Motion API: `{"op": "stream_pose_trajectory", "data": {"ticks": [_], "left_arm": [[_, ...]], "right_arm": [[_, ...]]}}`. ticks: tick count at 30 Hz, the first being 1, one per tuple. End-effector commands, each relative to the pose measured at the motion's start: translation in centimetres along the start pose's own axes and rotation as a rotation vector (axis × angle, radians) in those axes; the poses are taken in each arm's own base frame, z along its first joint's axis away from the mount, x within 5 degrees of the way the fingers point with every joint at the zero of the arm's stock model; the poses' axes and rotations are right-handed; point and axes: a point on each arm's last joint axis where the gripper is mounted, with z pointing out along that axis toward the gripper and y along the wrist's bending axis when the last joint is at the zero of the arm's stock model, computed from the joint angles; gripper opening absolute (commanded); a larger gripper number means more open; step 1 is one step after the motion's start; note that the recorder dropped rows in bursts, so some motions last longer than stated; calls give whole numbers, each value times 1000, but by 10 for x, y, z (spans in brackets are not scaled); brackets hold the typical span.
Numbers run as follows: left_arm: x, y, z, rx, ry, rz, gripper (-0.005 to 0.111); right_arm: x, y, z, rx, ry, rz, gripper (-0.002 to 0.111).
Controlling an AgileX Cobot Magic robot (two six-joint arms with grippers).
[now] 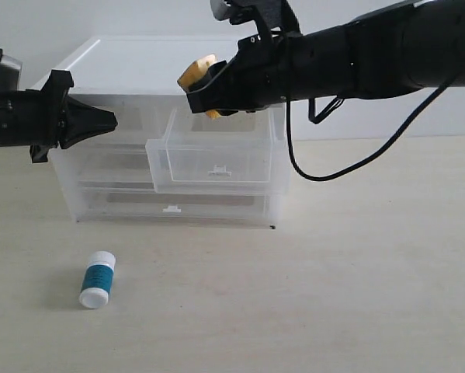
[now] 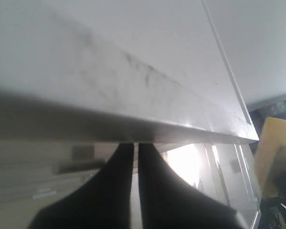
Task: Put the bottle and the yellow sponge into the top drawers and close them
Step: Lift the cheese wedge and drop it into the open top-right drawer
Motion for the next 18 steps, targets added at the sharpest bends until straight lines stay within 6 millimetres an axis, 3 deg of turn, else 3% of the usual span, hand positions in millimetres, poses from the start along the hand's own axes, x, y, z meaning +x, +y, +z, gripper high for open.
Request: {"op": "stream_pose_trajectory", "data": {"ticks": [1,5,10,18], "left_arm": [[-5,0,-1,4,-25,-9,4],[-5,0,-1,2,-26,3,4],[-5,0,-1,2,-26,8,4],[-5,0,-1,1,-25,10,4]], "right_arm": [[-1,-5,5,33,-5,8,0],[0,-7,5,50,-4,87,6],[1,-6,5,44,5,82,36],[6,-5,5,32,61,40,38]]}}
